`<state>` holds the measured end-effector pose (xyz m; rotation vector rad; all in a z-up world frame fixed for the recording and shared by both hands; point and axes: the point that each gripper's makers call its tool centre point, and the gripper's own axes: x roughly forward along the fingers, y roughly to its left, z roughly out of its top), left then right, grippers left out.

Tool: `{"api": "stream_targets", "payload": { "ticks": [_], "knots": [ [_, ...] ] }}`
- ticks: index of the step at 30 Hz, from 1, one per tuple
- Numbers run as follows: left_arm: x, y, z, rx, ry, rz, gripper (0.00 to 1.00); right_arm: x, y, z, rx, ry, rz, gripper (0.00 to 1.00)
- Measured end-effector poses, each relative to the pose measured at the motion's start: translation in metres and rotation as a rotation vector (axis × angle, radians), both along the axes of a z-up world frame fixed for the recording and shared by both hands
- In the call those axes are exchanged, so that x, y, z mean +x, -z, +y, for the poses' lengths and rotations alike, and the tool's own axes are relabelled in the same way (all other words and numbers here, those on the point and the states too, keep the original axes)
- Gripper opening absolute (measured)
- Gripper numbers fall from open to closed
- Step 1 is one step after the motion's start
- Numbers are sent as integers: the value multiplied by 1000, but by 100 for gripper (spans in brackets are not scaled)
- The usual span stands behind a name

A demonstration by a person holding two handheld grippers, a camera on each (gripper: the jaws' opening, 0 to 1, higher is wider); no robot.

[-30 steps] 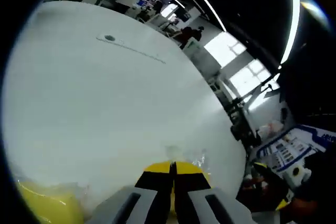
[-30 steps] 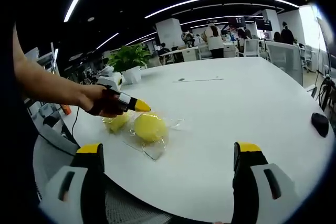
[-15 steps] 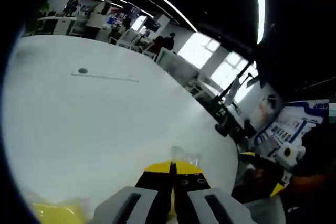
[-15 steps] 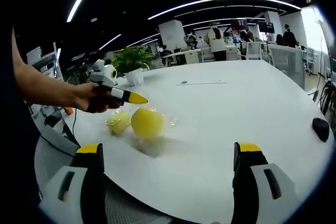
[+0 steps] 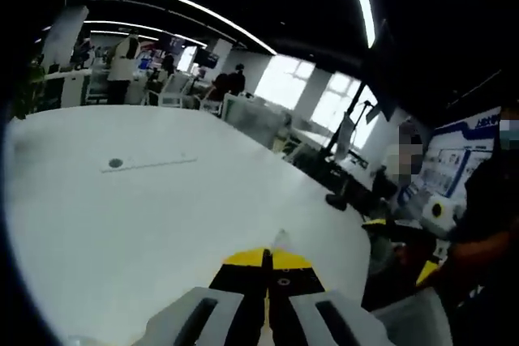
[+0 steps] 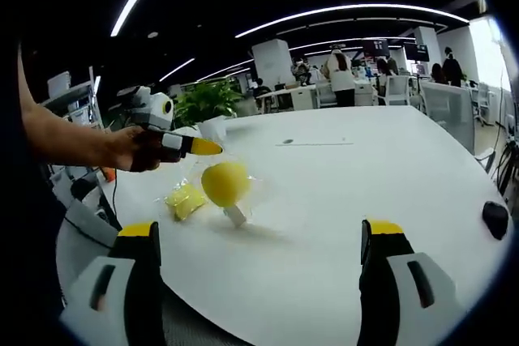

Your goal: Compare the silicone blocks by pressing each to a similar depth, holding the contact briefly, and releasing to observe deformation and rebound differences across the visible hardness samples.

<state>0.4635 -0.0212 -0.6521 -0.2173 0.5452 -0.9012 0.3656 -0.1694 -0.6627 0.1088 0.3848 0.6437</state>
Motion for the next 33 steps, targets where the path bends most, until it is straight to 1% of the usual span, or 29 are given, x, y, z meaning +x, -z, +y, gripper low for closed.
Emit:
{"api": "stream_targets", "payload": {
  "ticks": [4,10,12,13,15,18,21,25,27,30,31,32,33],
  "knots": [
    [1,-7,0,11,10,-23,0,5,-7,-1,-9,-14,-14,96],
    [-5,-21,-5,7,33,-38,0,11,-17,1,-9,-40,-36,96],
    [-6,-29,-6,5,40,-50,0,15,-24,3,9,-52,-58,96],
    [-7,-35,-7,-1,45,-59,0,20,-34,5,49,-54,-91,96],
    [-7,-45,-7,-12,49,-76,0,25,-44,6,45,-60,-120,96],
    [-9,-62,-10,-34,68,-105,0,30,-53,13,44,-99,-131,96],
    [-9,-73,-11,-45,78,-118,0,38,-58,19,37,-137,-140,96],
    [-14,-85,-13,-76,108,-126,0,44,-67,27,33,-176,-160,96],
    [-18,-89,-13,-86,125,-131,0,46,-70,35,51,-212,-163,96],
    [-24,-100,-14,-119,152,-137,0,49,-70,46,72,-260,-170,96],
    [-26,-104,-14,-132,159,-136,0,49,-70,51,103,-271,-160,96],
    [-27,-109,-14,-143,164,-140,0,47,-70,56,137,-293,-152,93],
    [-29,-115,-14,-159,171,-143,0,49,-69,59,151,-302,-152,91]
  ]
}}
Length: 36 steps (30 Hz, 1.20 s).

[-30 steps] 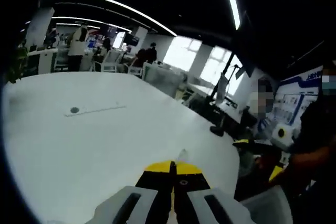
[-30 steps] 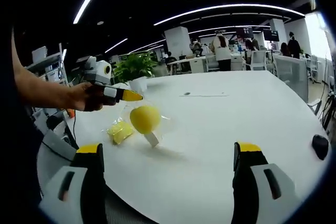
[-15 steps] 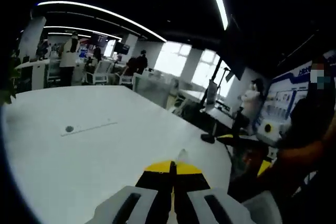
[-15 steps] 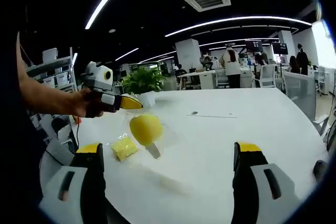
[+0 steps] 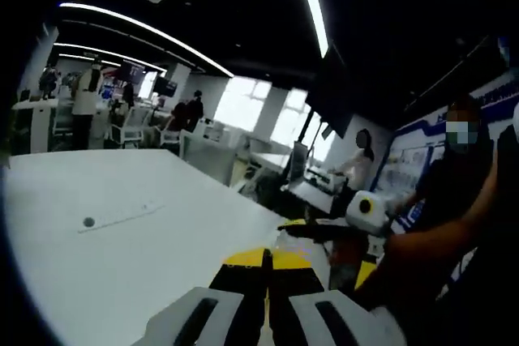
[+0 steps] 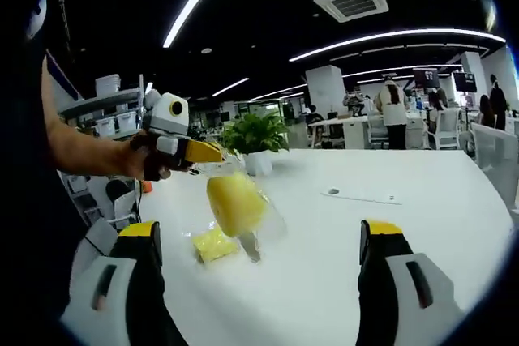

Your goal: Compare the silicone blocks by pressing each to a similar depth, holding the contact briefly, and releasing to observe deformation and rebound differences across the visible hardness samples.

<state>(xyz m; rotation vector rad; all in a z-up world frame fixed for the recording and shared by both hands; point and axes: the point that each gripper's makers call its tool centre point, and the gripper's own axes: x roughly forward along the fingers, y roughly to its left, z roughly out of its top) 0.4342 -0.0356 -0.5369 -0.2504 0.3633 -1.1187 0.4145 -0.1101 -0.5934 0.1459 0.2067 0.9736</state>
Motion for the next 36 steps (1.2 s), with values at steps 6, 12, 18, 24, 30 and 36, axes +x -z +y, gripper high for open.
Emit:
{"api": "stream_targets", "payload": {
  "ticks": [6,12,18,24,30,36],
  "knots": [
    [-5,-19,-1,-29,15,-16,0,3,-14,19,51,-58,-36,82],
    [-12,-27,-6,-67,35,-6,0,4,-25,32,57,-102,-76,72],
    [-24,-30,-10,-65,51,-5,0,2,-31,42,125,-151,-35,62],
    [-29,-34,-11,-88,61,14,0,-8,-36,51,151,-196,-50,47],
    [-32,-42,-14,-120,68,25,0,-14,-37,57,129,-230,-69,37],
    [-37,-47,-18,-132,77,24,0,-17,-40,58,154,-226,-70,31]
  ]
}}
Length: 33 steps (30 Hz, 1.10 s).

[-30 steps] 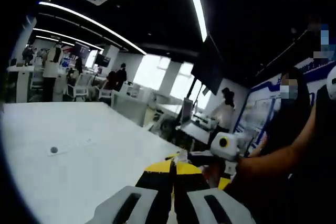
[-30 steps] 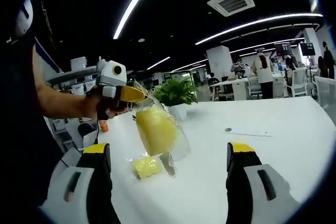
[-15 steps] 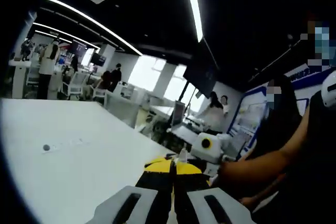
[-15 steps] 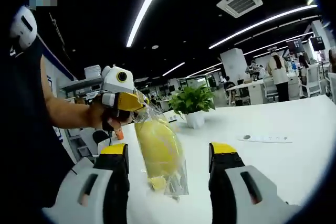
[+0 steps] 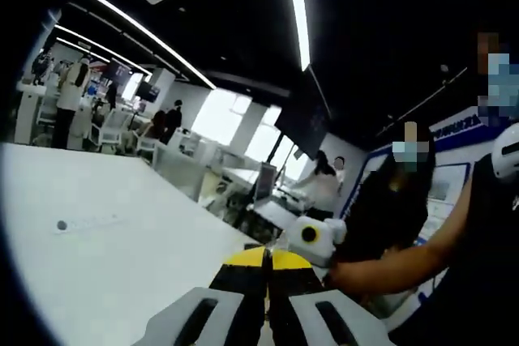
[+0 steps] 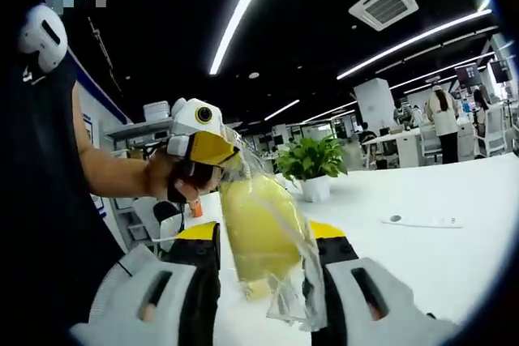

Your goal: Compare the silicone blocks by pressing each to a similar depth, holding the contact briefly, and releasing to observe deformation and rebound differences across the visible hardness samples.

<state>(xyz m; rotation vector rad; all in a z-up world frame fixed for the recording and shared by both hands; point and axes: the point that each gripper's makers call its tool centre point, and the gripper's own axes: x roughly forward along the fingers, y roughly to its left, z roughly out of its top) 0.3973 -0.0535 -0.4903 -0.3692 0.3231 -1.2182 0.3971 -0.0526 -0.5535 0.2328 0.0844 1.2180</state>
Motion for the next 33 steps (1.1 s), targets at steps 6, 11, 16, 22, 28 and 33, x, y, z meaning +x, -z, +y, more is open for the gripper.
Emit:
{"api": "stream_targets", "payload": {
  "ticks": [6,11,16,22,28,33],
  "knots": [
    [-3,1,-1,3,0,-6,0,-4,-1,-1,-13,6,-14,27],
    [-2,3,2,16,-8,-19,0,-8,1,1,-26,-16,18,22],
    [0,10,3,42,-15,-20,0,-6,8,2,-45,-25,50,20],
    [2,16,4,56,-13,-18,0,-7,14,3,-61,-43,98,18],
    [1,21,8,41,-23,-14,0,-10,17,4,-66,-61,148,17],
    [7,18,19,15,-71,-11,0,-8,11,7,-45,-72,150,16]
  ]
}}
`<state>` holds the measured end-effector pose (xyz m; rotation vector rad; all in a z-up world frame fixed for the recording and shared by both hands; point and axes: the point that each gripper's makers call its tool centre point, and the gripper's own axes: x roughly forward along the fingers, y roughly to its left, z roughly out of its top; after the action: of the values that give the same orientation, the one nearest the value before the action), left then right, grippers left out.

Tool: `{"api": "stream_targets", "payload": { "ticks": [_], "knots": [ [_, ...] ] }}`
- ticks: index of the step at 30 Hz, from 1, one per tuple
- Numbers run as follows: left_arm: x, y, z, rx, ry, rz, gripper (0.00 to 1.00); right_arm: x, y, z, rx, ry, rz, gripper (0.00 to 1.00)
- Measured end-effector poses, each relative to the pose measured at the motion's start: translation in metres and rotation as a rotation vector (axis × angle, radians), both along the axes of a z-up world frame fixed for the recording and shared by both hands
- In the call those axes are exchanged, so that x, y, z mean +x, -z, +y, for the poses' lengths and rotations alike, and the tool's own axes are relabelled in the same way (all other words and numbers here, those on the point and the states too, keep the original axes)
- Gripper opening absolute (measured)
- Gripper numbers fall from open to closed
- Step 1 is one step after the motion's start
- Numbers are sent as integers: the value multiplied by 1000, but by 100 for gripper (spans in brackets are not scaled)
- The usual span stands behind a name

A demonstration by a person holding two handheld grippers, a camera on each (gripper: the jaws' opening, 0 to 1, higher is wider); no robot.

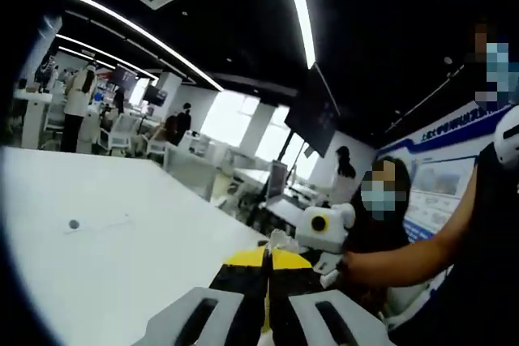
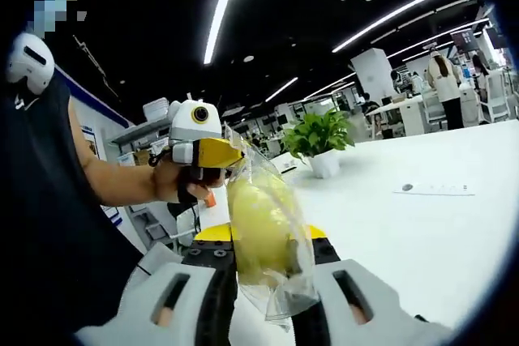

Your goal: Compare the silicone blocks by pressing each to a similar depth, holding the contact briefly, and releasing to observe deformation and rebound differences across the visible hardness samples.

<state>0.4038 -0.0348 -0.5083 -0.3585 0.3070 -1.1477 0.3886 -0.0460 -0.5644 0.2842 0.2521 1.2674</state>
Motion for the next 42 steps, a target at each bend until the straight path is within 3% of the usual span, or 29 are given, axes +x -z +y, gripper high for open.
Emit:
{"api": "stream_targets", "payload": {
  "ticks": [3,5,12,15,18,21,23,25,31,36,39,42],
  "knots": [
    [-3,-3,2,-10,14,8,0,-2,-3,3,-14,-9,-6,15],
    [-4,-3,2,31,20,-36,0,-2,-4,3,-37,-1,-12,13],
    [-6,-1,4,43,19,-54,0,-4,-3,5,-74,-15,14,8],
    [-2,1,4,92,-9,-155,0,-4,-1,5,-92,-6,44,7],
    [-2,4,3,100,-1,-125,0,-5,3,3,-109,-8,31,6],
    [-2,7,2,113,1,-139,0,-3,5,1,-127,4,19,5],
    [-1,10,3,116,7,-107,0,-4,7,1,-140,9,6,5],
    [0,12,5,120,1,-72,0,-6,8,3,-151,15,36,5],
    [-9,10,7,102,22,-107,1,-9,7,3,-170,6,7,5],
    [-9,11,11,90,-4,-76,0,-11,7,8,-182,2,6,4],
    [-9,12,13,90,-10,-97,0,-11,8,10,-186,4,-7,4],
    [-7,19,16,120,-12,-83,0,-12,14,14,-196,-6,-9,4]
  ]
}}
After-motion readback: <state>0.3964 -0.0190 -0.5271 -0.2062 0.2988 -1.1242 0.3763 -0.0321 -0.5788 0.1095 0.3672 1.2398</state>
